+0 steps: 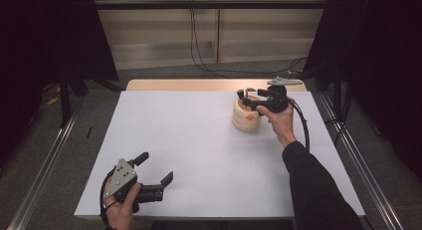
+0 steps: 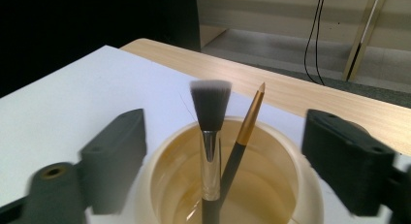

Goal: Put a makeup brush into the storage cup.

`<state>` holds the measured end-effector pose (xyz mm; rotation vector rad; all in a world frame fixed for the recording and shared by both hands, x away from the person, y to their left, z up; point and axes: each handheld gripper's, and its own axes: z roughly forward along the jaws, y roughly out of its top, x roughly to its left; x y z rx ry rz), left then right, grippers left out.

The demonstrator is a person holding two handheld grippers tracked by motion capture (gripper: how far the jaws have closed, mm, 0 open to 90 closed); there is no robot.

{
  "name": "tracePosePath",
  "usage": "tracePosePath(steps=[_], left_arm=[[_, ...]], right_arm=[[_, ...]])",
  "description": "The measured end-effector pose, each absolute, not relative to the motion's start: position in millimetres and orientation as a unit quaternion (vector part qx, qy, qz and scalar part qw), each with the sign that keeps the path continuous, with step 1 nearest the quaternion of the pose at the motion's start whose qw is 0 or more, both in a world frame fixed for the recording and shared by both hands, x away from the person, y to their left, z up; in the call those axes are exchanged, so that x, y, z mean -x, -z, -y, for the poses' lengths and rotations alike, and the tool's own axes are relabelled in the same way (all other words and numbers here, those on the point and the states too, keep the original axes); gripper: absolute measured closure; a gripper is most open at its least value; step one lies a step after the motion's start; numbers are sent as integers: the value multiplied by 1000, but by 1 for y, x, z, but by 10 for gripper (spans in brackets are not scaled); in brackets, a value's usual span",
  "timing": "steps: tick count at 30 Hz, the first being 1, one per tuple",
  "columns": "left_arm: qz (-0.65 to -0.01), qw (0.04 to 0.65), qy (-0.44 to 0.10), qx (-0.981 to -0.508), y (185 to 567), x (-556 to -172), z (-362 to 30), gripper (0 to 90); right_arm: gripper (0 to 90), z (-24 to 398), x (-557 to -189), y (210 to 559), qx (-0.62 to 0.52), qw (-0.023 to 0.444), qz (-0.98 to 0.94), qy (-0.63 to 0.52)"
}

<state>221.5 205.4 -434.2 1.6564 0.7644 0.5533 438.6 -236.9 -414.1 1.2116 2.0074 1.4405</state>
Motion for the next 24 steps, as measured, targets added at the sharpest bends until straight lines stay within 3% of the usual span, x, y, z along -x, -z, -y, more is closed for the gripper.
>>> tracePosePath(steps=[3,17,24], left_arm=[[-329,581,-234,-706,434,-222,-206,10],[-341,578,-234,-703,436,-225,-205,11],[-343,576,-234,-704,435,-226,-206,11]], right_arm=[[28,236,-438,414,-435,194,-712,-516],[10,240,-430,406,-435,210,-700,-526],[8,240,-422,410,-450,249,-686,-516]])
